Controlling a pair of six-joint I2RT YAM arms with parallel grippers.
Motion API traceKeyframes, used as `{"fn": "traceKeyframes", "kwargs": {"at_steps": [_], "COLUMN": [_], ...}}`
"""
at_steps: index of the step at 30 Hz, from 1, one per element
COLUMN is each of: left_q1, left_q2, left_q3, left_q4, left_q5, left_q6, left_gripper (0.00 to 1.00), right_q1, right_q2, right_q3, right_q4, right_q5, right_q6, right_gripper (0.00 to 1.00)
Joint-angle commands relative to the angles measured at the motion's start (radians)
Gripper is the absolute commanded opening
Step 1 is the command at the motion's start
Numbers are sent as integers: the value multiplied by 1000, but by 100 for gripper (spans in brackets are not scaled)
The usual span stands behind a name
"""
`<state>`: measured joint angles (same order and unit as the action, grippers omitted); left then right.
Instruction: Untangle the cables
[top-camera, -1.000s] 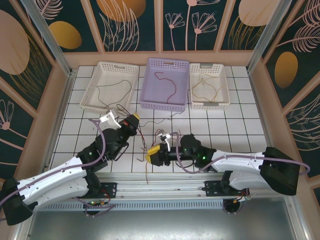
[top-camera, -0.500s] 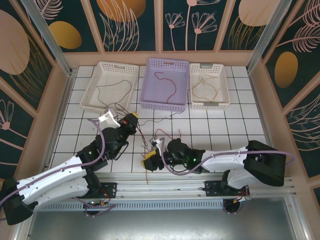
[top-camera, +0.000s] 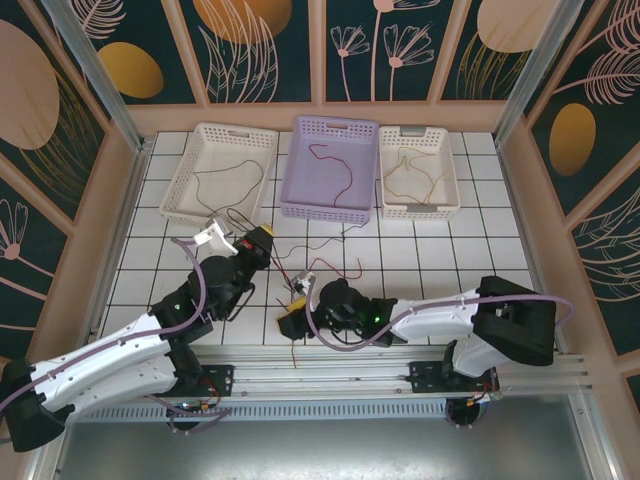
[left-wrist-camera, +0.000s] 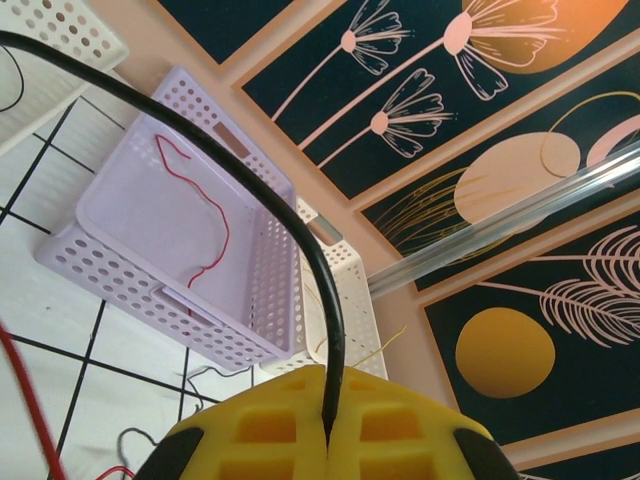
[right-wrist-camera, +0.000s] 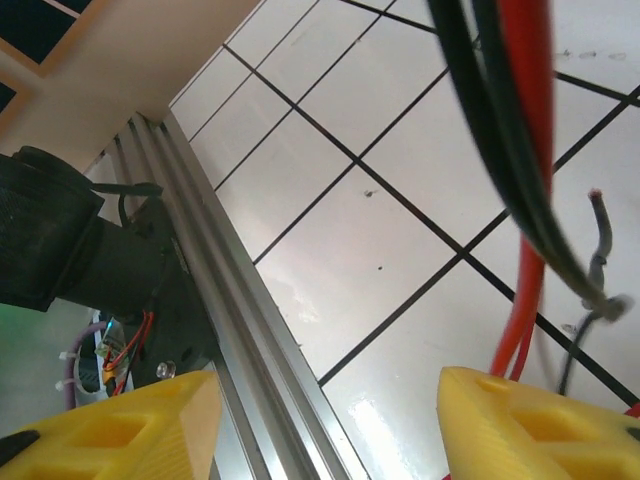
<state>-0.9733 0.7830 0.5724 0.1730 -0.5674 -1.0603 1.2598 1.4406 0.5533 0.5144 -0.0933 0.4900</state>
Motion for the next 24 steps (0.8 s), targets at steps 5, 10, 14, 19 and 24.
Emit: {"fn": "traceKeyframes", "kwargs": {"at_steps": [5, 10, 14, 19, 24], "left_q1": [2, 1, 1, 1, 1], "left_q2": [-16, -22, -19, -9, -10], "left_q3": [14, 29, 42, 46, 44], "left_q4": [-22, -37, -36, -30, -27], "left_q5": [-38, -58, -60, -52, -49], "left_q6": [2, 14, 20, 14, 11], "left_gripper": [0, 0, 0, 0, 0], "right_q1": [16, 24, 40, 50, 52], "right_q2": [-76, -80, -36, 27, 83], "right_q3": [-27, -50, -55, -35, 2], "right_q4": [-54, -65, -39, 6, 1], "right_q5": [93, 83, 79, 85, 132], "right_q6": [-32, -23, -9, -4, -5], "right_gripper": [65, 65, 64, 62, 61]}}
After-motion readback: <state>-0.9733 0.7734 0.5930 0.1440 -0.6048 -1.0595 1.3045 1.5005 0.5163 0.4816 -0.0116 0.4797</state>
